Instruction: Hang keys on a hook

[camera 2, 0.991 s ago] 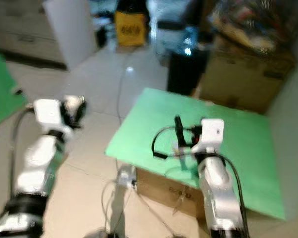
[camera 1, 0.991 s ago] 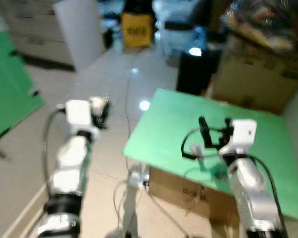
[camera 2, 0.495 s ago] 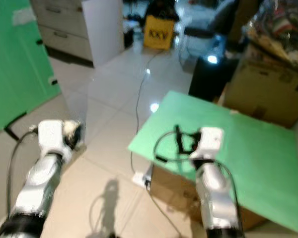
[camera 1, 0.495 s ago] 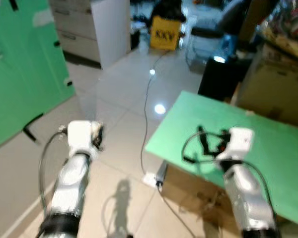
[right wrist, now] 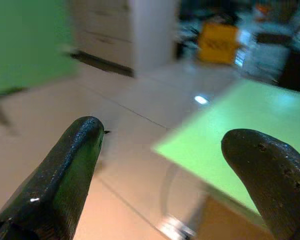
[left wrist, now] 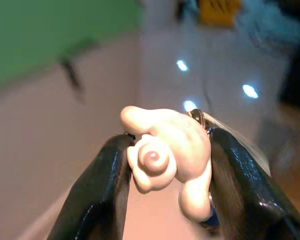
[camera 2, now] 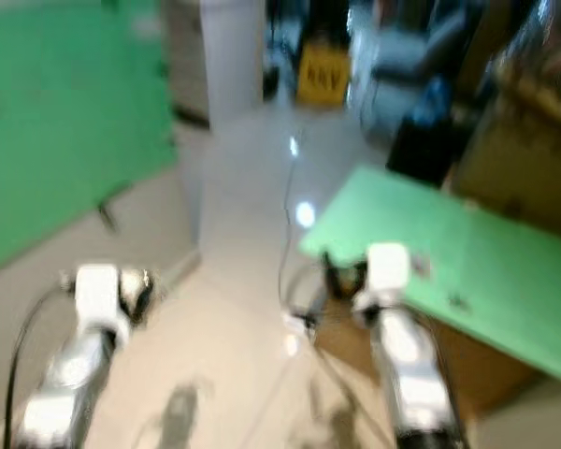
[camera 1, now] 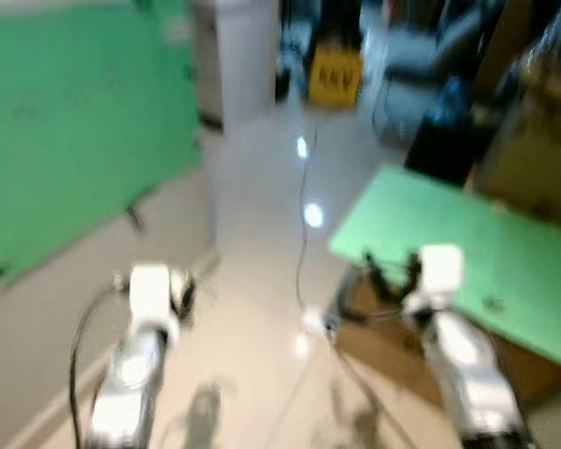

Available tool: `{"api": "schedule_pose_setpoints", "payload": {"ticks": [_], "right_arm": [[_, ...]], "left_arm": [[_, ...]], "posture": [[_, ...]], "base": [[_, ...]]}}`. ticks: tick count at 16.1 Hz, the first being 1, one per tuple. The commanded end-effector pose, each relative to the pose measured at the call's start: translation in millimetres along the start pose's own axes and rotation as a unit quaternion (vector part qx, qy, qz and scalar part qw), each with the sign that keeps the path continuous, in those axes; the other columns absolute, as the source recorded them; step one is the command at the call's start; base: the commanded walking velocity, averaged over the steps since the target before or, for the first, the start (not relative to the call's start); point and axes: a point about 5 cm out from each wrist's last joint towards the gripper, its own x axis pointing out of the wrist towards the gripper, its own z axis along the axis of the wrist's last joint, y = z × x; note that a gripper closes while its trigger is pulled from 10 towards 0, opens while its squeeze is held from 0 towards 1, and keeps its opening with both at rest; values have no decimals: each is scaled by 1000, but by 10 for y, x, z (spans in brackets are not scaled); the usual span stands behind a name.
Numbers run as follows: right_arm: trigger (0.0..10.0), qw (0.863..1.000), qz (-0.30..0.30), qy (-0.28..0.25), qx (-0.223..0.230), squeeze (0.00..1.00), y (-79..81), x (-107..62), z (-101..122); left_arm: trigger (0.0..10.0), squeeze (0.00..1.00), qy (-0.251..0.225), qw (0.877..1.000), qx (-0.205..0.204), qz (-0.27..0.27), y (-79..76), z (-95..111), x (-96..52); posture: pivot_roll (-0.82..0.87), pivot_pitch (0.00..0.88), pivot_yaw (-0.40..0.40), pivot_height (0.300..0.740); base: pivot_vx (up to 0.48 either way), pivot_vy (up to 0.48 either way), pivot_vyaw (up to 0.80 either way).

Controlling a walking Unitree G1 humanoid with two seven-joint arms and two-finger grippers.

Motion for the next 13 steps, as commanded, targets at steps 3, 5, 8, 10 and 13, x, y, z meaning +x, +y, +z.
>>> {"api": "schedule_pose_setpoints", "payload": {"ticks": [3, 5, 8, 10, 13], "right_arm": [[10000, 1000, -1, -13, 16, 0, -11, 61, 47], [10000, 1000, 11, -12, 25, 0, 37, 78, 23], [10000, 1000, 19, -15, 19, 0, 64, 98, 29], [10000, 1000, 6, 1, -6, 0, 22, -10, -89], [10000, 994, 24, 62, -85, 0, 17, -87, -305]], "left_arm": [[10000, 0, -22, 1000, 20, 5, 40, 106, -2], [10000, 0, -26, 999, 8, 29, 63, 145, 22], [10000, 0, -34, 999, 24, 19, 40, 120, -27], [10000, 0, -44, 998, 27, 37, 203, 13, -196], [10000, 0, -61, 991, 88, 80, 225, 68, -128]], "posture": [[21, 0, -20, 740], [32, 0, -21, 740], [45, 0, -26, 740], [54, 0, -39, 740], [66, 0, -82, 740]], "base": [[0, 0, 406], [0, 0, 413], [0, 0, 413], [127, -202, 406], [251, -406, 415]]}}
